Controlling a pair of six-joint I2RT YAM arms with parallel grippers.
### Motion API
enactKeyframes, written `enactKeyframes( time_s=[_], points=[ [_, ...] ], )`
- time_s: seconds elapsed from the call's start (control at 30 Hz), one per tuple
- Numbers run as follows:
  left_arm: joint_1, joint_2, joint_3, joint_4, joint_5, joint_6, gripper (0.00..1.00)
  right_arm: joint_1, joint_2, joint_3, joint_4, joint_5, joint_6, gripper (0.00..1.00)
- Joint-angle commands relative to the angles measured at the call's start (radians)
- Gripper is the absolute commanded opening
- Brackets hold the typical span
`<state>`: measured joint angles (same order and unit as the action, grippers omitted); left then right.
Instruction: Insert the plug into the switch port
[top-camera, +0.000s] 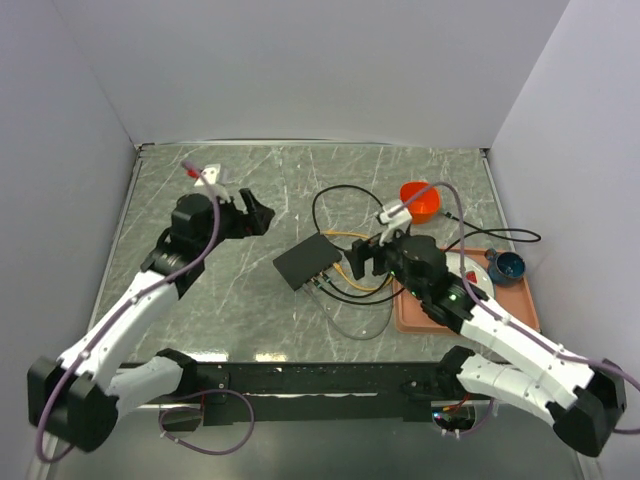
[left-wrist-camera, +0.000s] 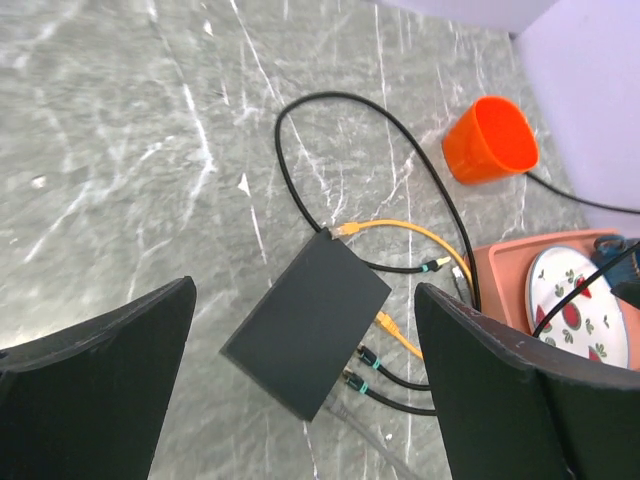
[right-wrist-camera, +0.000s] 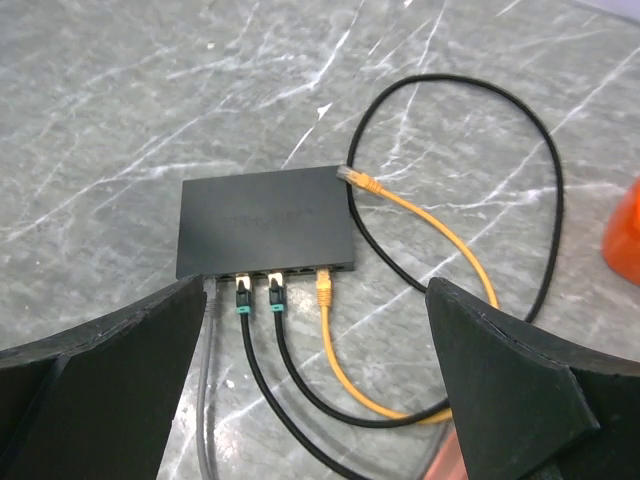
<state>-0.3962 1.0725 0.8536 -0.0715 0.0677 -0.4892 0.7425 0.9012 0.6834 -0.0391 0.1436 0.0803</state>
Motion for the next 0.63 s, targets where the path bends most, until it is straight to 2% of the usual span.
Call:
enactKeyframes(
  time_s=[0.0,0.2,0.37,0.43,0.5,0.6],
  points=[
    [-0.001,-0.129,-0.063,-0.031,-0.065,-0.034,0.97,0.001,-0.111,-0.033,-0.044,0.066,0.004,0.99],
    [-0.001,-0.18,-0.068,-0.086,-0.111,-0.034,0.97,0.003,-0.209,-0.073,-0.042,0.067,-0.005,0.99],
    [-0.001,-0.203,-0.1,-0.059,-0.163,-0.054,0.97,0.001,-0.234,-0.078,-0.012,0.04,-0.031,0.99],
    [-0.001,-0.21,-0.111,-0.027,-0.158,-0.03,0.99,0.001,-0.237,-0.071,0.001,0.047,-0.048,0.99],
    [-0.001,-0.226,-0.148,0.048,-0.16,0.001,0.97,0.001,-0.245,-0.088,0.065,0.036,-0.071,0.99],
    [-0.001,-0.262,-0.212,0.14,-0.238,0.046,0.97,0.001,-0.255,-0.164,0.198,0.03,-0.228,0.99]
  ],
)
